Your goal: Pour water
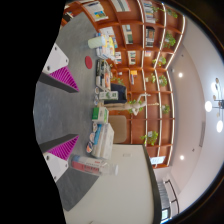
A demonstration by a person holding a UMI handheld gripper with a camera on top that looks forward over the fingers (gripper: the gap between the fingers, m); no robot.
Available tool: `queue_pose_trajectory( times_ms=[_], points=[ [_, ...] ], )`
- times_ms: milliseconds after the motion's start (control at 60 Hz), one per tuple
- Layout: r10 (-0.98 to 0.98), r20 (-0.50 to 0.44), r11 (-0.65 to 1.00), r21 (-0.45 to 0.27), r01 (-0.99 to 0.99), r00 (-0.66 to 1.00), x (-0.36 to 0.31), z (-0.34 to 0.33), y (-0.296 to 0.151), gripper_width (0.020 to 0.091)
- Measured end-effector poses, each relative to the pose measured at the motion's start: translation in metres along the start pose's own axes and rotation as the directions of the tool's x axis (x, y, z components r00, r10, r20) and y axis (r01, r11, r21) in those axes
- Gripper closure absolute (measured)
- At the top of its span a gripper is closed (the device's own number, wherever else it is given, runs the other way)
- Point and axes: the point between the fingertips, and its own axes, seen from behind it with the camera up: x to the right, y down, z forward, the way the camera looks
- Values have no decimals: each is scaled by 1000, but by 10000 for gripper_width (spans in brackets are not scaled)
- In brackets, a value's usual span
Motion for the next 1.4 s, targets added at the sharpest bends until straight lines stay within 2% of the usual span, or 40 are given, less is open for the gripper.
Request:
queue_pose_trajectory(
  times_ms=[33,133,250,417,567,650,717,800,883,967,1017,1250,1400],
  points=[
    [-3,-17,1000,-6,3,1000,45,-4,19,225],
    [-2,-113,1000,-16,0,994,116,-8,34,216],
    [5,-201,999,42,4,980,173,4,23,220],
    [-43,-186,993,103,63,982,199,40,-1,225],
    [-46,-186,992,109,68,981,213,75,-10,258],
    [-45,-179,990,122,67,983,214,88,-13,320],
    [-43,-176,990,122,65,984,213,96,-12,413],
    [-20,-182,990,134,45,983,215,101,-12,596],
    [14,-182,989,149,13,983,217,100,-12,642],
    [33,-199,987,163,0,979,217,102,-13,755],
    [28,-218,987,162,8,976,220,102,-12,790],
    [20,-257,992,124,12,966,221,99,-12,790],
    [-93,-262,987,102,123,961,174,99,-32,790]
  ],
)
